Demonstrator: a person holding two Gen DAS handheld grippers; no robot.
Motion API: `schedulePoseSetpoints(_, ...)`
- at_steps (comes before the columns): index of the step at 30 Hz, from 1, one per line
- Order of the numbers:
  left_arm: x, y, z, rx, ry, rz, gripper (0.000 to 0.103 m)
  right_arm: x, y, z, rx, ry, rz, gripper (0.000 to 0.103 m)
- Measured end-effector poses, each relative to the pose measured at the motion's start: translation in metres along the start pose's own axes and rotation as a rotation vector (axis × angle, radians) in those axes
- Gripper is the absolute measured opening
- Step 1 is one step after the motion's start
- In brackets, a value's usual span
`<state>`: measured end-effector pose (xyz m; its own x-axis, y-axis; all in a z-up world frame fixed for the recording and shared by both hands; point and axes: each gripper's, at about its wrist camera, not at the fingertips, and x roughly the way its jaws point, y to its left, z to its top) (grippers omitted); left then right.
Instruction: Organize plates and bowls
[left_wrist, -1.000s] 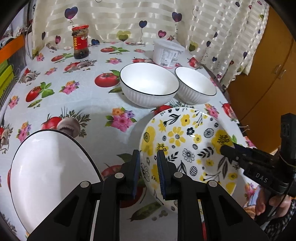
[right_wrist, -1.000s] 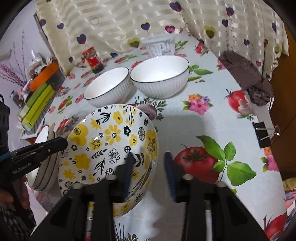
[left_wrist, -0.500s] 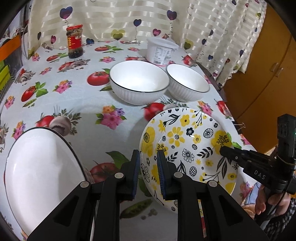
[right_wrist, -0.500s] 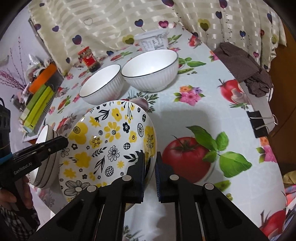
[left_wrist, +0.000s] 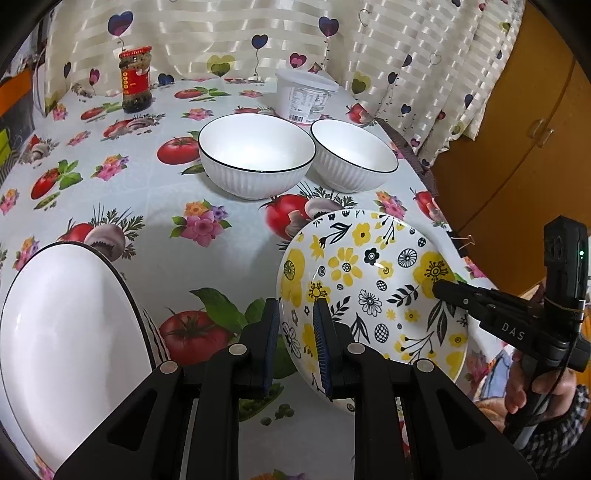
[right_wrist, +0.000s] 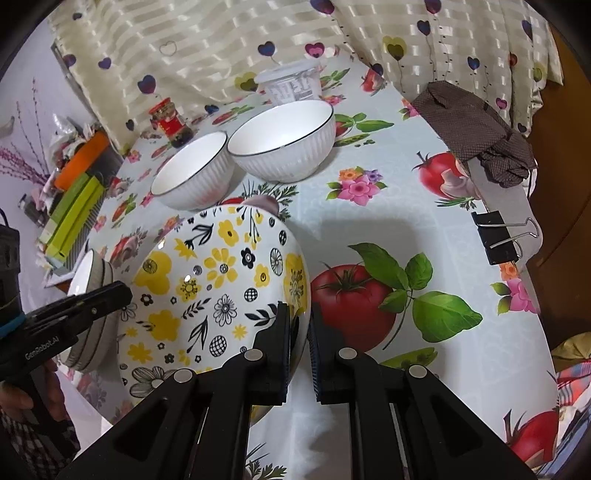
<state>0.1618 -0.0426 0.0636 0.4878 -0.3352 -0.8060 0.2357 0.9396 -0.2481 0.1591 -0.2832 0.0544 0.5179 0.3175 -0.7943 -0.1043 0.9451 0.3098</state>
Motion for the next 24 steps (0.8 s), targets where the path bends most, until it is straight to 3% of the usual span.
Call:
schedulePoseSetpoints(5, -0.009, 0.005, 0.009, 0.015, -0.034, 0.006, 0.020, -0.008, -0.008, 0.008, 0.038, -0.029, 0.002, 0.027)
schedulePoseSetpoints(13, -0.017, 0.025, 0.048, 0.003, -0.078, 0.013, 0.020, -0.018, 0.009, 0.046, 0.030, -0.105, 0.042, 0.027)
schedulePoseSetpoints(24, -0.002, 0.057, 0.091, -0.001, -0.068, 0.059, 0.020, 0.024, 0.053, 0.089, -0.023, -0.046, 0.102, 0.027)
